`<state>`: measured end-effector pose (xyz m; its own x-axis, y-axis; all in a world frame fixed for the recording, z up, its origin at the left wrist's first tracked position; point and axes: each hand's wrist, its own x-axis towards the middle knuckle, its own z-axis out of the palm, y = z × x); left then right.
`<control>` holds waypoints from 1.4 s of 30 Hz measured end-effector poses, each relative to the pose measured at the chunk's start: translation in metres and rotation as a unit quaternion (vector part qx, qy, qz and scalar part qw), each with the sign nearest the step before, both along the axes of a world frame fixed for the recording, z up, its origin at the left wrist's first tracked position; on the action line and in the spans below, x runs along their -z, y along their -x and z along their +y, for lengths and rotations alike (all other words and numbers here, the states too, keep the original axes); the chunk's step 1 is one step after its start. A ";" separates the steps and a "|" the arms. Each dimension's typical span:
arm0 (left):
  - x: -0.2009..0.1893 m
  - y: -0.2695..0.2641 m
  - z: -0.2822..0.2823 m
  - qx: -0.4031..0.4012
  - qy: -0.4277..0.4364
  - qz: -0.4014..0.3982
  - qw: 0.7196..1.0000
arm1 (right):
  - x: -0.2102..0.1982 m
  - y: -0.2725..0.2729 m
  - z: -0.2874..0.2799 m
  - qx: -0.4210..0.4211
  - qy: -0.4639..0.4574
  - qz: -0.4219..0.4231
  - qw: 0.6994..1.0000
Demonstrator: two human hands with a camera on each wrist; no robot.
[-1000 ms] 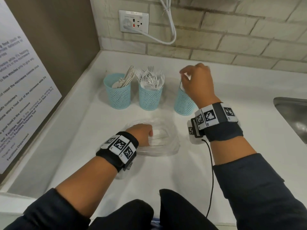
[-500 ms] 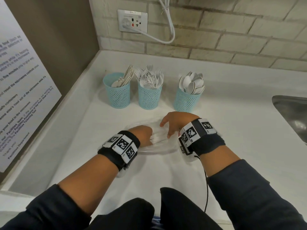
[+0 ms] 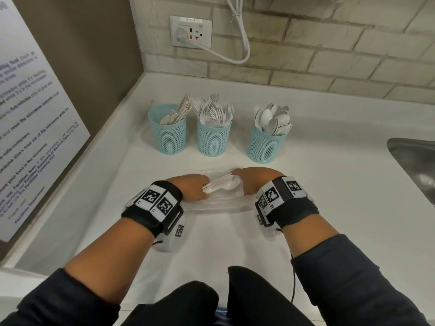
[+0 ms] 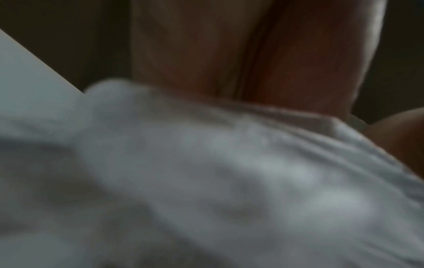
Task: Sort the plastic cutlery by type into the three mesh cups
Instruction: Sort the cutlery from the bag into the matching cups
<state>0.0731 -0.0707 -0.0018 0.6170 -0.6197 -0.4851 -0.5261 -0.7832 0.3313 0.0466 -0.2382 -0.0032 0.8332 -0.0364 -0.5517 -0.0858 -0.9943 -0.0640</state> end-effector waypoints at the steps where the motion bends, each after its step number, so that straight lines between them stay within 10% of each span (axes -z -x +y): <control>1: 0.000 0.000 0.001 -0.001 -0.002 0.001 1.000 | 0.000 0.000 -0.001 0.000 -0.003 0.002 1.000; 9: 0.004 -0.006 0.007 -0.091 0.136 0.066 0.984 | -0.014 0.010 -0.019 0.018 -0.023 0.029 0.999; 14: 0.000 -0.002 0.003 -0.238 0.353 0.224 0.877 | -0.014 0.006 -0.015 0.015 -0.079 0.055 0.995; 19: -0.009 -0.002 0.001 -0.235 0.422 0.281 0.829 | -0.026 0.005 -0.012 0.083 -0.172 0.086 0.978; 25: -0.008 -0.003 0.001 -0.258 0.466 0.353 0.769 | -0.055 -0.006 -0.026 0.111 -0.240 -0.085 0.961; 30: -0.010 -0.003 -0.004 -0.268 0.469 0.346 0.767 | -0.061 -0.009 -0.017 0.200 -0.464 -0.205 0.839; 37: -0.013 -0.001 -0.012 -0.289 0.465 0.324 0.771 | -0.054 -0.017 -0.013 0.226 -0.469 -0.311 0.795; 39: -0.012 -0.002 -0.010 -0.297 0.464 0.323 0.770 | -0.060 -0.019 -0.021 0.276 -0.480 -0.382 0.740; 42: -0.010 -0.003 -0.011 -0.303 0.467 0.317 0.768 | -0.079 -0.017 -0.036 0.345 -0.470 -0.574 0.576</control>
